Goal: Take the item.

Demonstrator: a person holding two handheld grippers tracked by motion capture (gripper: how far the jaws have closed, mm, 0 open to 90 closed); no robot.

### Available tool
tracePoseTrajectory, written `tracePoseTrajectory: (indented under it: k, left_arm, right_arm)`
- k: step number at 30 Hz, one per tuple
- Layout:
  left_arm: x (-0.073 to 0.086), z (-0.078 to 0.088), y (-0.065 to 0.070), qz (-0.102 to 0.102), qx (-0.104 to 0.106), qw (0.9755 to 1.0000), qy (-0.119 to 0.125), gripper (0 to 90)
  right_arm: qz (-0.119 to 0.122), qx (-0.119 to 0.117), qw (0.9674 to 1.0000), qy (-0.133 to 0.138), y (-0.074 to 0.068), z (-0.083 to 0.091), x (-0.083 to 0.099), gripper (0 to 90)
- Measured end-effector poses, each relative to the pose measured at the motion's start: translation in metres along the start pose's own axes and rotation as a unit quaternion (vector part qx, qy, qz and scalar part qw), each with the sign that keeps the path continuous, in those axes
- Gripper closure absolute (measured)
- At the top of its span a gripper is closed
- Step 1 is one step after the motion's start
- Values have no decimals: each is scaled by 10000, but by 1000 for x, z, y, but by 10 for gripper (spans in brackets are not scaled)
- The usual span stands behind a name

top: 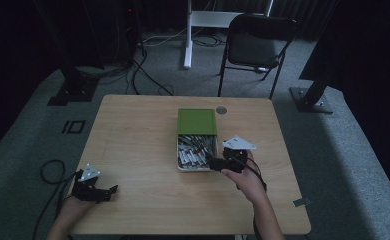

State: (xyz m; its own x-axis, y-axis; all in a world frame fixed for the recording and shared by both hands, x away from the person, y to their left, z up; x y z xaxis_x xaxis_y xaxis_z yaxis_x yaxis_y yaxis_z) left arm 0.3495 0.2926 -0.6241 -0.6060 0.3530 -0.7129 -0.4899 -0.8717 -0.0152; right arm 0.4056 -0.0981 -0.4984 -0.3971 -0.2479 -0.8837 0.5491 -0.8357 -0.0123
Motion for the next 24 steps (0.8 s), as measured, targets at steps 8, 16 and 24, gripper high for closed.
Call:
tracePoseTrajectory:
  k: [8, 16, 24]
  left_arm:
    - [0, 0, 0, 3, -1, 10000, 3, 14]
    - [0, 0, 0, 3, 0, 10000, 3, 14]
    - [0, 0, 0, -12, 1, 10000, -10, 14]
  right_arm:
    - [116, -59, 9999, -20, -14, -11, -1, 228]
    - [342, -155, 9993, -67, -29, -23, 1, 398]
    - [574, -241, 9974, -354, -36, -35, 16, 583]
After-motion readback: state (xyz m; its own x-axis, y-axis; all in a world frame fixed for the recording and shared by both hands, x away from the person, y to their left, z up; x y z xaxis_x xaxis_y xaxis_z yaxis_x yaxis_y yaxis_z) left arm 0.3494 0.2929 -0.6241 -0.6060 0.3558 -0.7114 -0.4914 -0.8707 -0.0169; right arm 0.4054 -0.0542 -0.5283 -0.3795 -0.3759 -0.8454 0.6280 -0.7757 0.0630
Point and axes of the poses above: each handheld gripper's, and its own axes: z roughly backward along the jaws, x roughly out of its underside, y roughly to its right, the point moved 10 cm from there along -z, roughly forward along the jaws, and after that the axes turned 2 degrees about y, right-handed, at the moved point
